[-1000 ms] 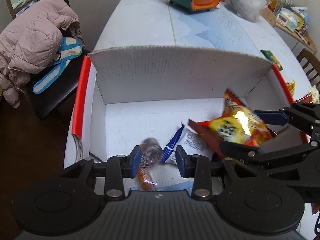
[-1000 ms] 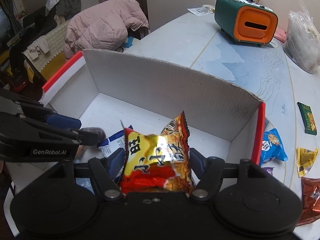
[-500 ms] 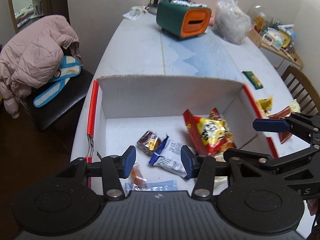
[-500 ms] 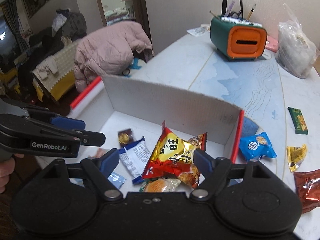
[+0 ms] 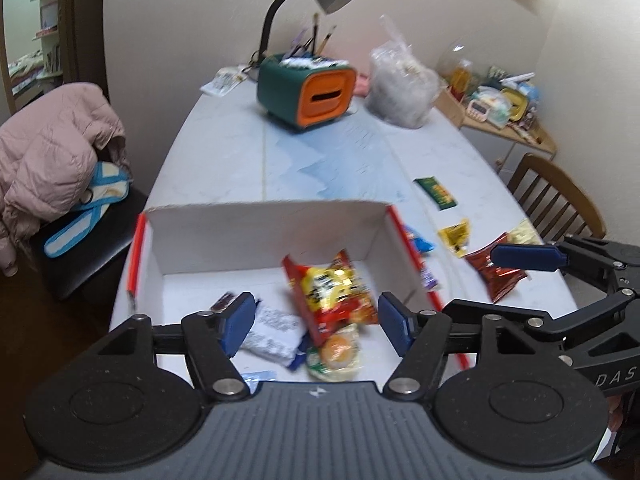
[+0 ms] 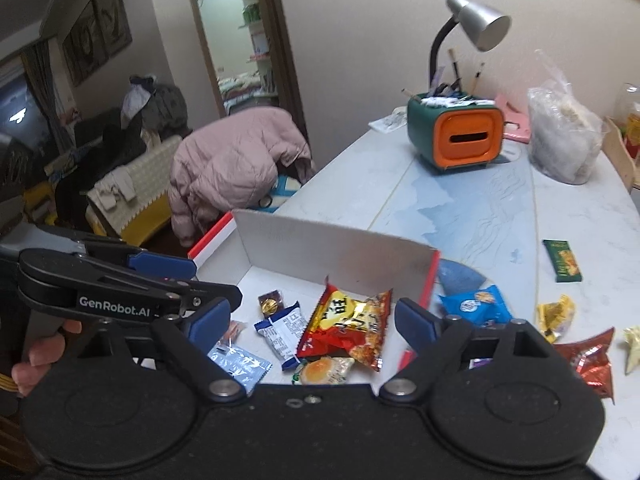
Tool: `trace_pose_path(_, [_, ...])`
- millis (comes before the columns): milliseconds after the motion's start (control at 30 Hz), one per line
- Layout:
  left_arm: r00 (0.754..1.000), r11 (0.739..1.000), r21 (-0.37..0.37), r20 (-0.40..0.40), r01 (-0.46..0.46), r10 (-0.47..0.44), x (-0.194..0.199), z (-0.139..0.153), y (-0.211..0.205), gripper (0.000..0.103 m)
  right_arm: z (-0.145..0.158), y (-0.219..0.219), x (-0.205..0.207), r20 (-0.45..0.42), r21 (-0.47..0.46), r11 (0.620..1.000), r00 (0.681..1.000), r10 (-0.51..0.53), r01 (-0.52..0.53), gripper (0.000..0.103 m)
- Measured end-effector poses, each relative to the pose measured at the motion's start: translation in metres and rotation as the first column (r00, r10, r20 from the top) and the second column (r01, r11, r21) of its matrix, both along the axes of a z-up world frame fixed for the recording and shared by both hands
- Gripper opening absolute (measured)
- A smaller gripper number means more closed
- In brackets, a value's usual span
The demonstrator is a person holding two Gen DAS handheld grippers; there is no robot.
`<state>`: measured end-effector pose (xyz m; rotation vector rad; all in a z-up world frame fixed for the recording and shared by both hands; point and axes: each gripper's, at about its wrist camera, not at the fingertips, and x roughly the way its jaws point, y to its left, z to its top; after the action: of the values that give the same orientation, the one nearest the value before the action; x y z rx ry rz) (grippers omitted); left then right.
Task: Organize snacks
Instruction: 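Withdraw both open tools from the box toward the remaining snacks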
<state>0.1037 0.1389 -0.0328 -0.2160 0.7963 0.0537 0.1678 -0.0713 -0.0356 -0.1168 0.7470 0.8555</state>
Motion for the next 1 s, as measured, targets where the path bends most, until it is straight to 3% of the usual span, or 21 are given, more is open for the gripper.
trace_pose_path(167, [0.998, 0.999, 0.008, 0.047, 0.037, -0.037, 0.0, 0.008, -0.031, 0.069, 0.006, -0.032, -0.001, 0.005, 0.038, 0.999, 0.999, -0.038, 0.038, 0.09])
trace_pose_path(233, [0.997, 0.999, 0.01, 0.064, 0.049, -0.049, 0.001, 0.01, -0.045, 0.072, 0.007, -0.045, 0.0, 0.013, 0.048, 0.997, 0.998, -0.056, 0.055, 0.094])
trace_pose_path(267, [0.996, 0.998, 0.007, 0.072, 0.055, -0.055, 0.002, 0.011, -0.052, 0.074, 0.008, -0.052, -0.001, 0.017, 0.057, 0.996, 0.998, -0.065, 0.063, 0.101])
trace_pose_path(333, [0.995, 0.998, 0.003, 0.077, 0.069, -0.07, 0.006, 0.012, -0.066, 0.075, 0.01, -0.069, 0.0, 0.028, 0.075, 0.993, 0.995, -0.091, 0.089, 0.103])
trace_pose_path(733, [0.993, 0.994, 0.006, 0.042, 0.106, -0.106, 0.043, -0.006, -0.151, 0.078, 0.0, -0.161, 0.022, 0.021, 0.081, 0.982, 0.984, -0.174, 0.172, 0.103])
trace_pose_path(1000, [0.998, 0.998, -0.003, -0.006, 0.062, -0.062, 0.078, -0.028, -0.192, 0.078, -0.019, -0.215, 0.05, 0.019, 0.032, 0.975, 0.975, -0.221, 0.221, 0.103])
